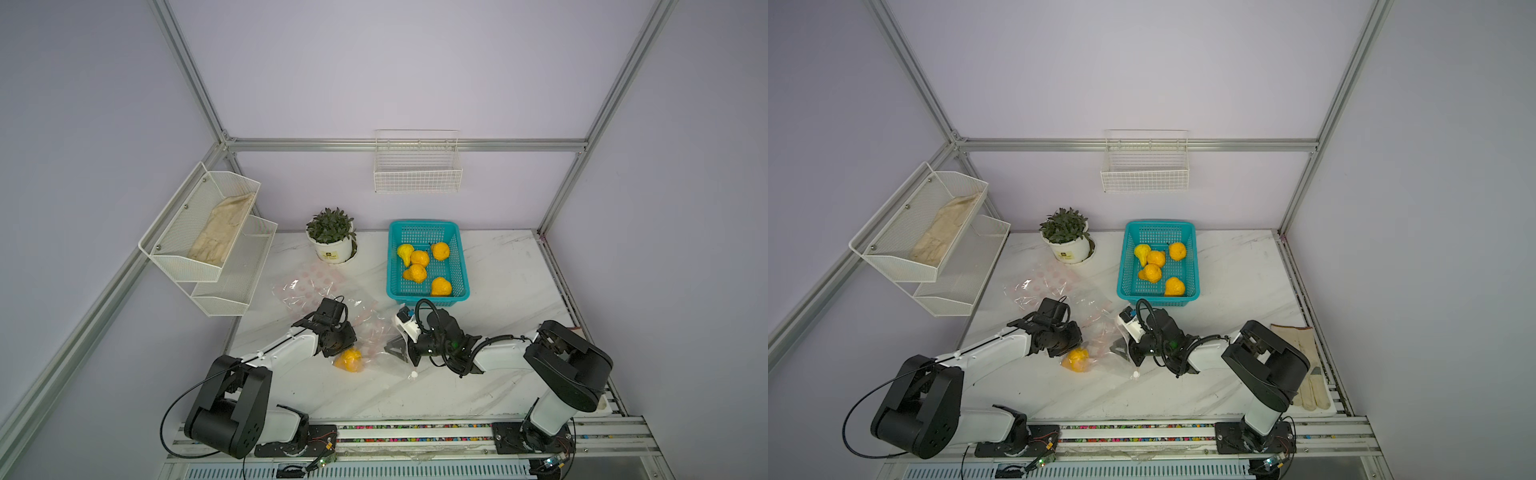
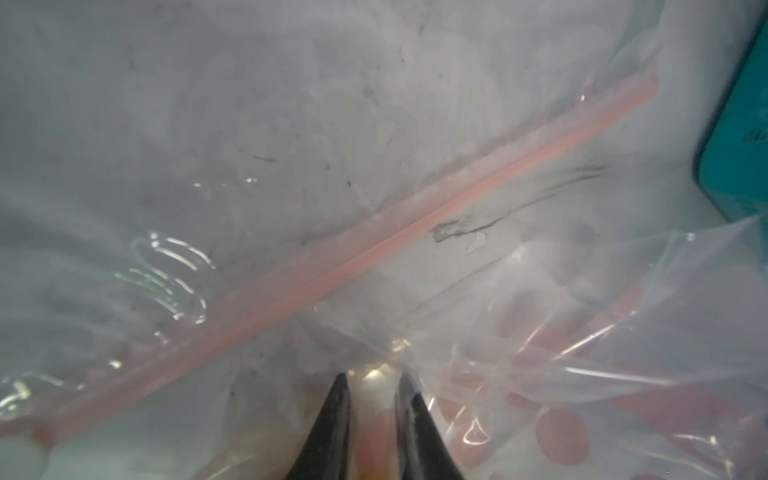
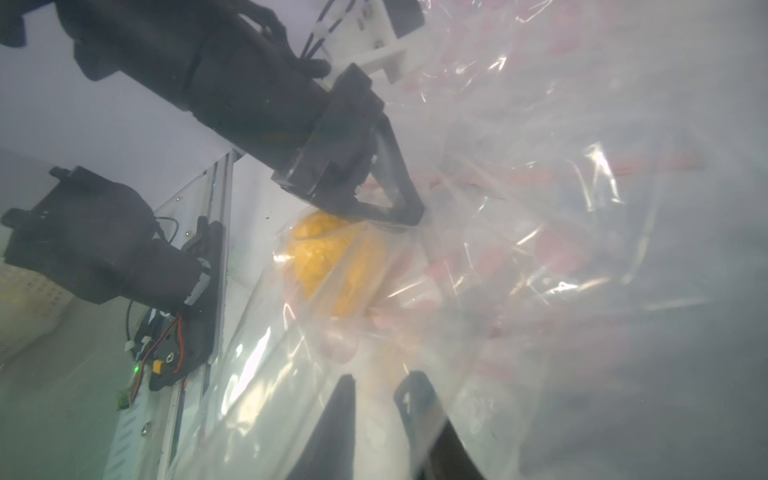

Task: Open the zip-top bag and take out the pear
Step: Adjust the zipper food storage bag at the center of the board.

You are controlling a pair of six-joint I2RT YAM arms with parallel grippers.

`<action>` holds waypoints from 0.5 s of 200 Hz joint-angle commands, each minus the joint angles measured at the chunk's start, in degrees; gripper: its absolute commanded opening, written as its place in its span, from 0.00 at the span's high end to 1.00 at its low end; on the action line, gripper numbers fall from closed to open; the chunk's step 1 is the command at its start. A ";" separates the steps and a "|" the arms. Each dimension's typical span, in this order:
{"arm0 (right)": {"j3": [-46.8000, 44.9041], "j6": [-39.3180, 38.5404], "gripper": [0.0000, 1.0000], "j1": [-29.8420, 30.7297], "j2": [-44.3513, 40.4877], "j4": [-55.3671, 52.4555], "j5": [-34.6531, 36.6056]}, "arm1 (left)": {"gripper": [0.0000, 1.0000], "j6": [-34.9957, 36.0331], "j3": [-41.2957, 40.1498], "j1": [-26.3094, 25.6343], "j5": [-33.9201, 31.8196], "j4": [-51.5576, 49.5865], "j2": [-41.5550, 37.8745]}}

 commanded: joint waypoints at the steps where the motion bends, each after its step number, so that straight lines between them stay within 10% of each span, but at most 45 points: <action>1: 2.14 -1.24 0.73 1.56 2.36 4.33 -8.14 | 0.95 0.77 2.00 -1.33 1.62 0.18 1.70; 42: 1.56 -1.81 0.62 3.10 1.47 3.93 -9.56 | 1.00 -0.37 4.51 -1.53 -4.94 -1.19 -1.53; 100: -4.74 -1.01 0.64 3.42 -4.38 4.58 10.00 | 1.00 5.72 13.67 -1.59 -6.41 -6.32 -11.64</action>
